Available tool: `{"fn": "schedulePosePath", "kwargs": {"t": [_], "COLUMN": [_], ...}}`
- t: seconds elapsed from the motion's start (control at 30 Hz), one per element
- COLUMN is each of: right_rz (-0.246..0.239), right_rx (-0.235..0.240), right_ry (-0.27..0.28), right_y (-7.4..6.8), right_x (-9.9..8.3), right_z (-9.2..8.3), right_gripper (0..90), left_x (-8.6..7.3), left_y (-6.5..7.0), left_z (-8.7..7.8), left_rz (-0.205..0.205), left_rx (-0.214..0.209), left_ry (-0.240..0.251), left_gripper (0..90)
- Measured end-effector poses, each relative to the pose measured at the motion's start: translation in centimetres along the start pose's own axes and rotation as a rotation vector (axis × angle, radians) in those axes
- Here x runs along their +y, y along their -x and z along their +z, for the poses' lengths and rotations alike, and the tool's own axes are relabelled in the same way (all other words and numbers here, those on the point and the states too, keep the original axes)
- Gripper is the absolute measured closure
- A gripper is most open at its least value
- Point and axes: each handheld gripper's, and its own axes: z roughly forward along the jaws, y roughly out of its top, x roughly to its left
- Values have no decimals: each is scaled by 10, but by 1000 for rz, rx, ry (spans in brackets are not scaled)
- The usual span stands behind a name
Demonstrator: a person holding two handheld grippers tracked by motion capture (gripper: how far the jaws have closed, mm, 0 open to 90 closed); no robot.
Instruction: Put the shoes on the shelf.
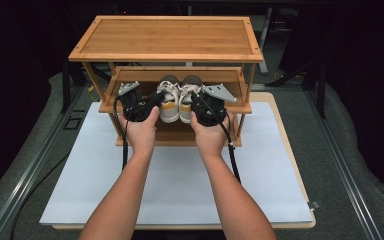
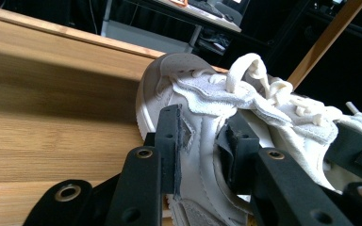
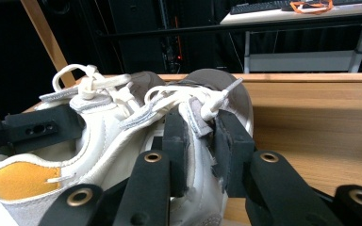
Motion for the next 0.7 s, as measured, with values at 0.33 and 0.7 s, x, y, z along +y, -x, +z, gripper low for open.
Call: {"fn": "schedulePosePath", "kwargs": {"t": [0.33,0.7], "right_rz": [39,62], "right_rx": [-6,-1], "right_ry": [-7,-41], "right_y": [4,9], "right_x": [2,6], "right_z": [9,15], "right_gripper": [757,689], "left_x": [5,9], "left_y": [-1,-7], "left_z": [6,9], "left_rz": [-9,-36], "left_rx": [5,-15], "left_ry": [-13,-42], "left_gripper": [706,624]}}
